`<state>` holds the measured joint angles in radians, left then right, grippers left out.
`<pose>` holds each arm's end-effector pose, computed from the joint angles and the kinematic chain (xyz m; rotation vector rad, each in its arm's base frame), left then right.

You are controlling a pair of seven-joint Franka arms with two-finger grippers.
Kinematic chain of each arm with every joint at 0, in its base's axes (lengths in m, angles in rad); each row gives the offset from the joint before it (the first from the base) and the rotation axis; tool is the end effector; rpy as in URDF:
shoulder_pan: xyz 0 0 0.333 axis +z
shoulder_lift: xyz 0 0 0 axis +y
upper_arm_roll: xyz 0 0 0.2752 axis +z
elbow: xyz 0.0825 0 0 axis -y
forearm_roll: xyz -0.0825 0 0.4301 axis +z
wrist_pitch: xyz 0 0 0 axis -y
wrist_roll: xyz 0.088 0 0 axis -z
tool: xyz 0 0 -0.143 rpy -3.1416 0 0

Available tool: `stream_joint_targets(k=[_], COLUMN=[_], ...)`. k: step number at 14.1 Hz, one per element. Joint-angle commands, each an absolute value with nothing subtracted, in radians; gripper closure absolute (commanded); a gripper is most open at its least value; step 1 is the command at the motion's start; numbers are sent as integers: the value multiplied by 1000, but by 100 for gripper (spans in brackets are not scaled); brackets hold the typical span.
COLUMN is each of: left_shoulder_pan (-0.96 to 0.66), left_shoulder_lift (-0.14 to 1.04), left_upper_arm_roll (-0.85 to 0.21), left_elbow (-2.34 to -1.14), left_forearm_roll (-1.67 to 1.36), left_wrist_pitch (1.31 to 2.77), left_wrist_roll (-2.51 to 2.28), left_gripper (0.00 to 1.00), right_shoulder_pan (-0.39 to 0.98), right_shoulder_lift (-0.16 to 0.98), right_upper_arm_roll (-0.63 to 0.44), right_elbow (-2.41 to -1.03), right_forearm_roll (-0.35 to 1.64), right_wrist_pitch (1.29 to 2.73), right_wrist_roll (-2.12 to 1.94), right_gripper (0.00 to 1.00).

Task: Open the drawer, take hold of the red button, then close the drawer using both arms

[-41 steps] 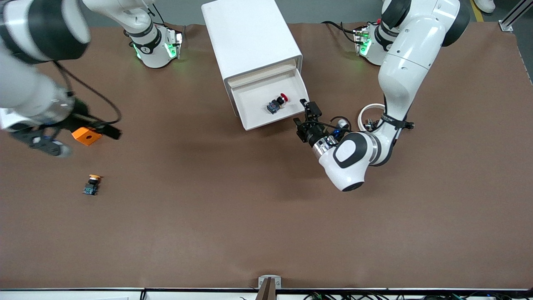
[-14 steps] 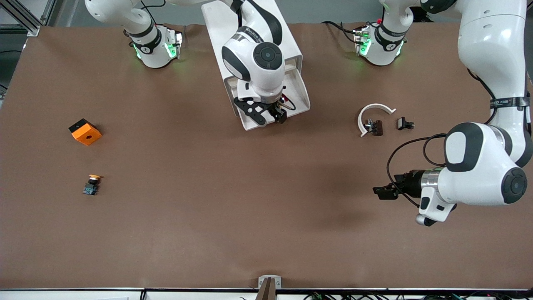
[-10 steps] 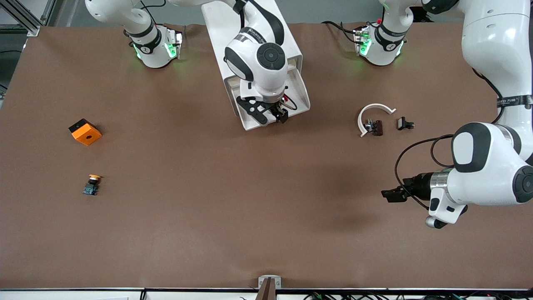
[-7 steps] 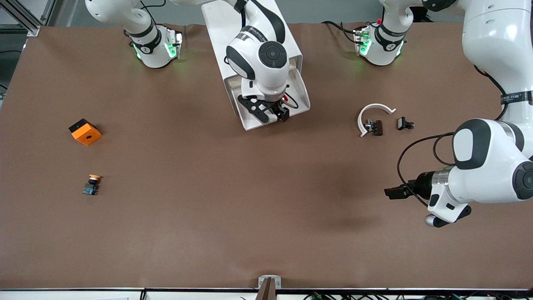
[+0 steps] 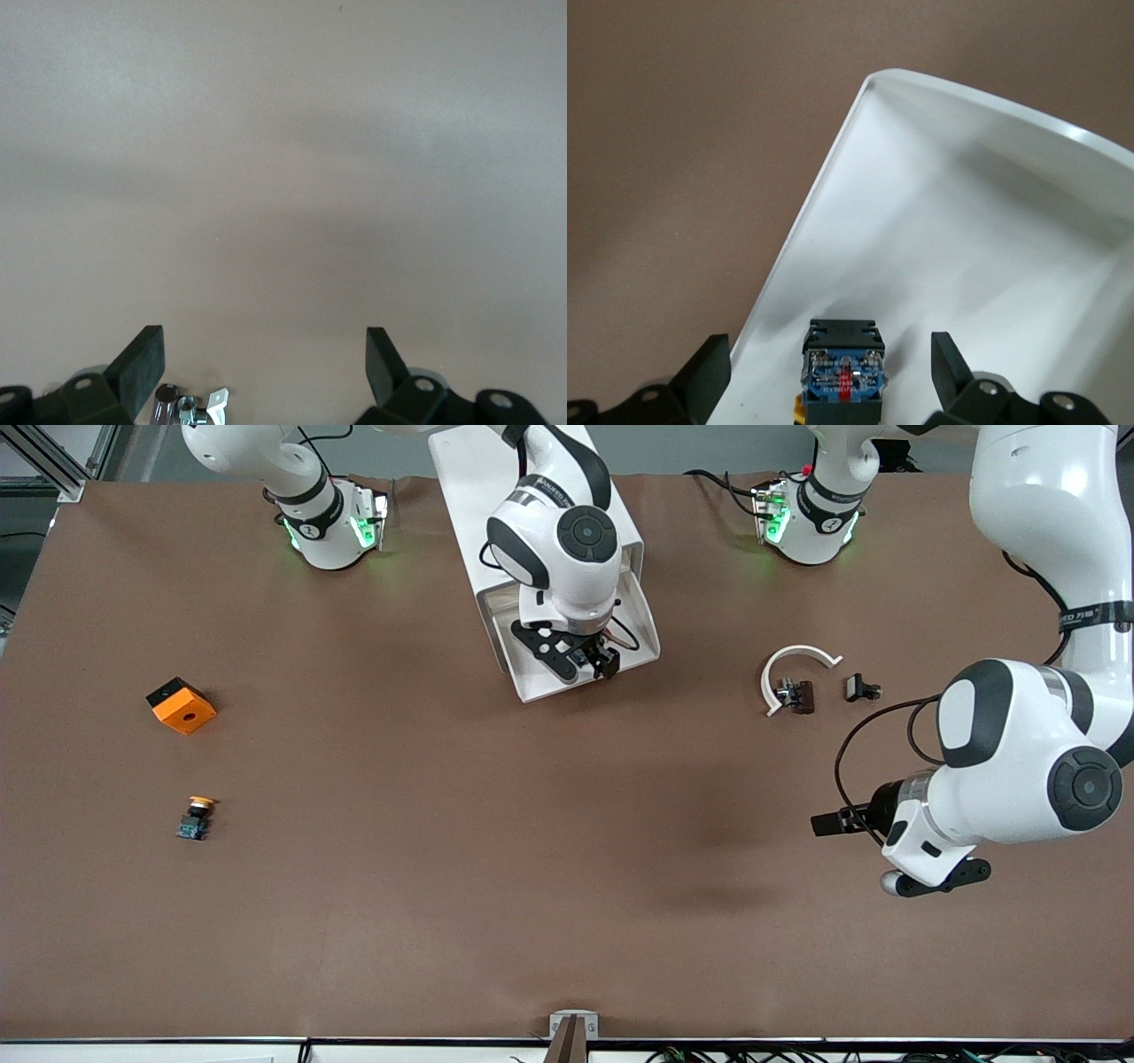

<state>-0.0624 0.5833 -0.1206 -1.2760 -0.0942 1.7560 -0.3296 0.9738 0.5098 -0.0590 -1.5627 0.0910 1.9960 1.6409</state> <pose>0.7175 -0.1305 0.3264 2.9932 0.2778 -0.2052 0.4180 0.5617 0.2498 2.8625 -1.1440 -0.1109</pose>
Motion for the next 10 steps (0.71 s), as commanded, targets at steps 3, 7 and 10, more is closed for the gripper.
stream_joint_targets(k=[3, 7, 10], left_shoulder_pan=[-57, -63, -64], left_shoulder_lift=[422, 374, 371], left_upper_arm_roll=[-124, -126, -126], left_elbow=[-1458, -1545, -1551], left_forearm_roll=[-72, -72, -72], left_wrist_pitch=[1830, 1873, 1873], left_wrist_roll=[-331, -333, -334], left_gripper=[0, 0, 0], right_shoulder_pan=[999, 991, 939], right_shoulder_lift=[520, 525, 515], right_upper_arm_roll=[-69, -71, -71], right_elbow=[-1551, -1543, -1471], right_forearm_roll=[77, 80, 87], right_wrist_pitch=[1996, 1988, 1953], right_wrist_roll=[1672, 1663, 1629], right_gripper=[95, 100, 100])
